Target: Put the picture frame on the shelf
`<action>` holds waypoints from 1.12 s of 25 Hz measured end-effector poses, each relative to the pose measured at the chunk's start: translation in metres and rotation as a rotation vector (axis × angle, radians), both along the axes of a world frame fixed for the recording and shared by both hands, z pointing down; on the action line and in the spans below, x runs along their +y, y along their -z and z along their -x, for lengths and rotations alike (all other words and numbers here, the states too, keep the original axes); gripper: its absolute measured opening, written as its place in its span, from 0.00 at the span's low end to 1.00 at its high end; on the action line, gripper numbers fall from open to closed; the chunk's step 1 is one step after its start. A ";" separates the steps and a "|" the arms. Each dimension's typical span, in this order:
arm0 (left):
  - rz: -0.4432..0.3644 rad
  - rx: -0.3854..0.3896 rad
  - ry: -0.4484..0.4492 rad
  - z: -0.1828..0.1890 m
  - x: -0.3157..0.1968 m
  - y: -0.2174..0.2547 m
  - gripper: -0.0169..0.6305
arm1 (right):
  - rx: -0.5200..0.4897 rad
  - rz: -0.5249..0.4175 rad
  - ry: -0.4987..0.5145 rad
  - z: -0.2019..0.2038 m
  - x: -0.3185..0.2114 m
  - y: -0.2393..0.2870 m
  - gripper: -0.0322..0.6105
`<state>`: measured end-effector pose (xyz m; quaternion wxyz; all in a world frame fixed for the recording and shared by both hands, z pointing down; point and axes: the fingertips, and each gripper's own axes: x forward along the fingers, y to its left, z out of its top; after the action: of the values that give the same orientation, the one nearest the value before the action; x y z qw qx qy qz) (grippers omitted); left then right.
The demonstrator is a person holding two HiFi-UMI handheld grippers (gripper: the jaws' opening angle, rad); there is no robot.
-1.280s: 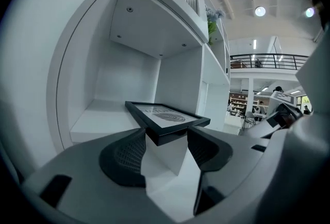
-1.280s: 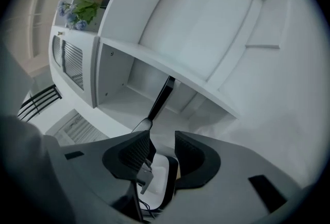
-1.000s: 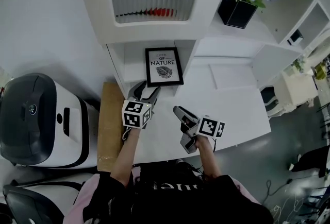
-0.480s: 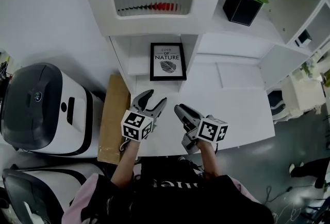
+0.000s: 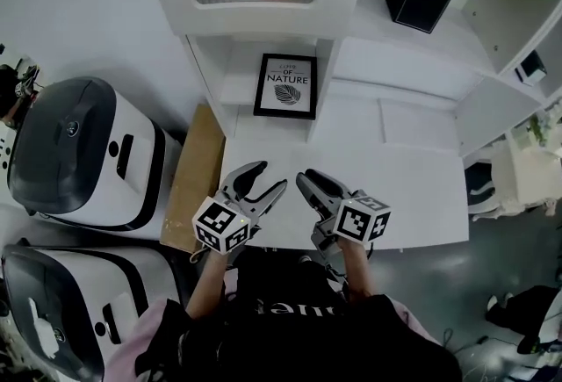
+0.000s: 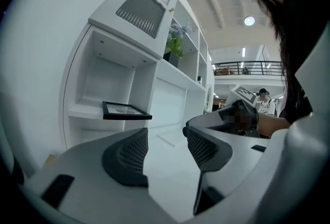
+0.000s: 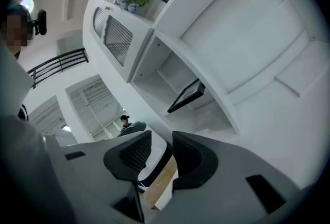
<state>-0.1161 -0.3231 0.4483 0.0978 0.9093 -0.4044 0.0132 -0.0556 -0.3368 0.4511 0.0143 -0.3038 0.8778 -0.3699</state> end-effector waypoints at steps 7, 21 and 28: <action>-0.002 0.001 0.062 -0.021 0.039 -0.002 0.40 | 0.006 -0.009 0.064 -0.023 0.024 -0.006 0.27; 0.083 -0.031 0.157 -0.063 0.115 -0.030 0.14 | 0.040 0.052 0.212 -0.050 0.085 -0.036 0.25; 0.071 -0.001 0.175 -0.046 0.130 -0.023 0.11 | 0.068 0.030 0.195 -0.044 0.100 -0.035 0.21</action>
<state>-0.0700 -0.1928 0.4718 0.1304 0.8664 -0.4816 0.0195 -0.0120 -0.2367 0.4863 -0.0560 -0.2296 0.8975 -0.3724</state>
